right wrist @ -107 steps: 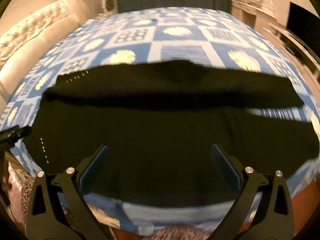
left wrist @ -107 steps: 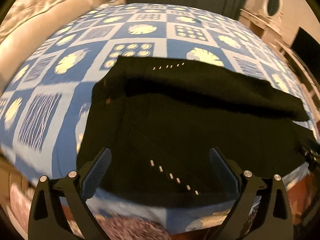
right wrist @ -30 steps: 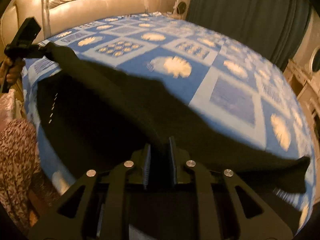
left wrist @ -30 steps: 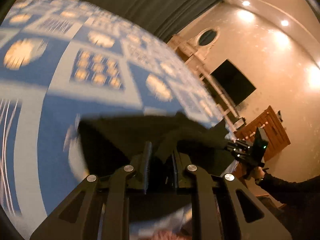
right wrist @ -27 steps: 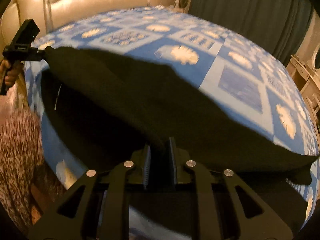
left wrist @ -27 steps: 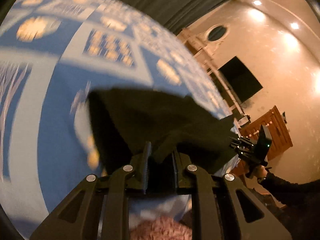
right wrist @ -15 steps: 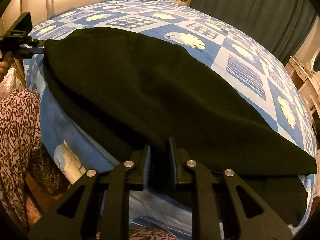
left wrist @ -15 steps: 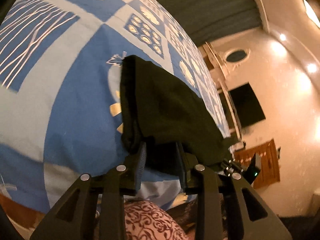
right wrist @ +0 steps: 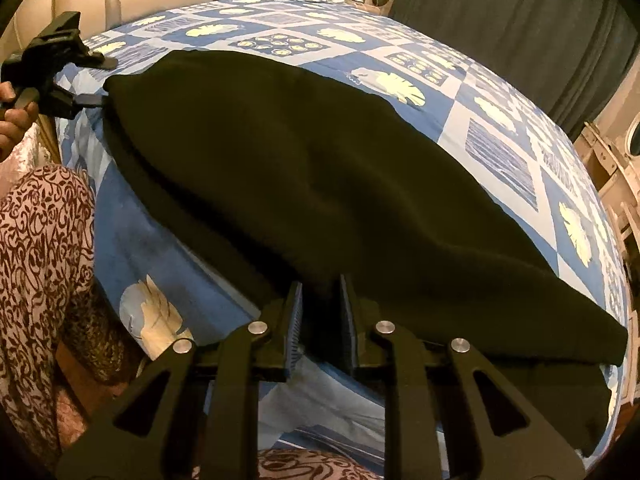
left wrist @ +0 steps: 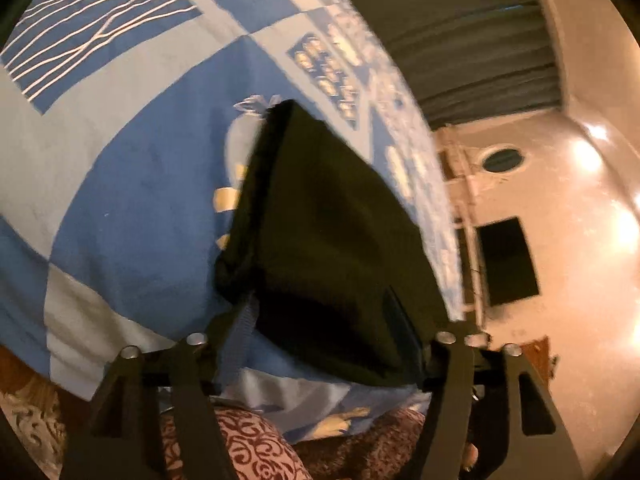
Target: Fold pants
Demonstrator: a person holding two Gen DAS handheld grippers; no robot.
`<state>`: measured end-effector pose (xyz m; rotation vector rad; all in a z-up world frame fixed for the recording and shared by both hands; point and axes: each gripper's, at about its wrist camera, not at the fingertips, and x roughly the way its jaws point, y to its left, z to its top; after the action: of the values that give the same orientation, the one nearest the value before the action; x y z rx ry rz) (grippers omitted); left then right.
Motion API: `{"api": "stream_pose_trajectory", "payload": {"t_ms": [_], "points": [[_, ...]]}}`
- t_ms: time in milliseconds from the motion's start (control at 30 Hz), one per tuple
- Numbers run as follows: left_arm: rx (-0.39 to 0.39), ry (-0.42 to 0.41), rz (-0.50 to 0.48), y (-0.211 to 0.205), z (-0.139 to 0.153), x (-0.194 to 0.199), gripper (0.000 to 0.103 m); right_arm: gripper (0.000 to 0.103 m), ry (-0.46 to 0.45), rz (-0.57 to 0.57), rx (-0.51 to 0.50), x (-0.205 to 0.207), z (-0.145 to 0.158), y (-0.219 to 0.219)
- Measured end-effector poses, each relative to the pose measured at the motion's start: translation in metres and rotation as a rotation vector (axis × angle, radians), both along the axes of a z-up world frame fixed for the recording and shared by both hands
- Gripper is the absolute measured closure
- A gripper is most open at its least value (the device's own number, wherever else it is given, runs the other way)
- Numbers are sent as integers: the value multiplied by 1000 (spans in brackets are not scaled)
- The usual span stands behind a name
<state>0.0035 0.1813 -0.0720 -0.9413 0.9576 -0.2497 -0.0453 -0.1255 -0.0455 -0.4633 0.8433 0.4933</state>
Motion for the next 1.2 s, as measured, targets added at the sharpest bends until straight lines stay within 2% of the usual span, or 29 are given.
{"api": "stream_pose_trajectory", "payload": {"t_ms": [33,67,167,267,333,400,633,733,867,900,933,967,1100,1200], "points": [[23,29,12,1,-2,-3,75,84,1,-1,2,0,0,0],[29,47,22,4,-4,-6,79,84,-1,0,1,0,1,0],[-2,101,88,8,-6,-13,81,84,-5,2,-10,-1,0,1],[13,141,176,8,2,-26,75,84,-4,0,-11,0,-1,1],[30,153,230,9,8,-35,55,84,0,-2,-9,1,-2,1],[21,148,297,13,11,-46,48,84,3,-2,-7,1,-2,0],[-46,126,304,1,14,-34,47,83,19,-11,7,4,-4,-2],[-15,110,263,-12,20,-22,47,83,19,-12,7,4,-4,-1],[14,133,277,-16,14,-8,48,83,22,-13,14,4,-3,-2],[24,137,282,-16,11,-7,55,83,21,-12,15,4,-3,-2],[46,143,283,-16,11,-7,73,83,21,-11,14,4,-3,-2],[82,155,280,-16,9,-5,82,84,18,-11,11,3,-3,-1],[97,160,283,-12,4,-7,91,90,-14,-11,-4,-1,1,2],[126,139,292,-10,13,-12,93,91,-41,-7,24,-6,14,3]]}}
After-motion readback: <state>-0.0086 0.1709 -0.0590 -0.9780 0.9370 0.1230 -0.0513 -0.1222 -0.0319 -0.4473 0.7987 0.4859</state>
